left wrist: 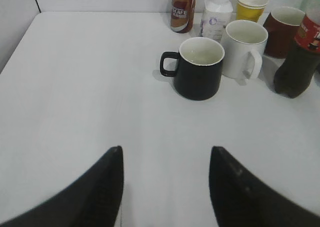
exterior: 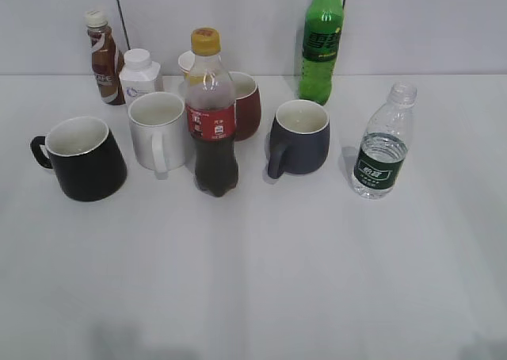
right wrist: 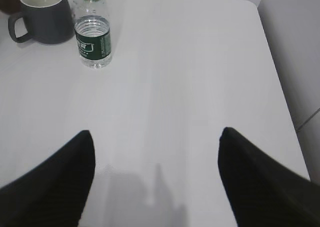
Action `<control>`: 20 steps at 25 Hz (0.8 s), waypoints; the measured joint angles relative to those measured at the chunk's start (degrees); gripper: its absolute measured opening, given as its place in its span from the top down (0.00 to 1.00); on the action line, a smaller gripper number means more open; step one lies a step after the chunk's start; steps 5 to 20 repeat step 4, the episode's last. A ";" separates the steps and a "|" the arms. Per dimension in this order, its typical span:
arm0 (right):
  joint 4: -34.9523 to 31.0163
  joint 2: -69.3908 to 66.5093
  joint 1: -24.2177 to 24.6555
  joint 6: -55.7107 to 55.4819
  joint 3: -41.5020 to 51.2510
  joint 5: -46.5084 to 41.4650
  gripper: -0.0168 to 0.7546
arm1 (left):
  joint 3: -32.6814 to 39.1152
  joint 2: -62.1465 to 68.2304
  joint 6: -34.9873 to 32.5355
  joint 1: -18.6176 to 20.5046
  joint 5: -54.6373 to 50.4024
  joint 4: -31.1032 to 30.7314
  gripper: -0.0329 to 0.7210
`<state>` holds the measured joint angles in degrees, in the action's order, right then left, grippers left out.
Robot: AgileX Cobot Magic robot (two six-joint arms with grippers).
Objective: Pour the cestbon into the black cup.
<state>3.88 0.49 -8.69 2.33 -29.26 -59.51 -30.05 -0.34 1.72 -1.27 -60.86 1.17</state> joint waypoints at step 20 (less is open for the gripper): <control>0.00 0.00 0.00 0.00 0.00 0.00 0.21 | 0.00 0.00 0.00 0.00 0.00 0.00 0.42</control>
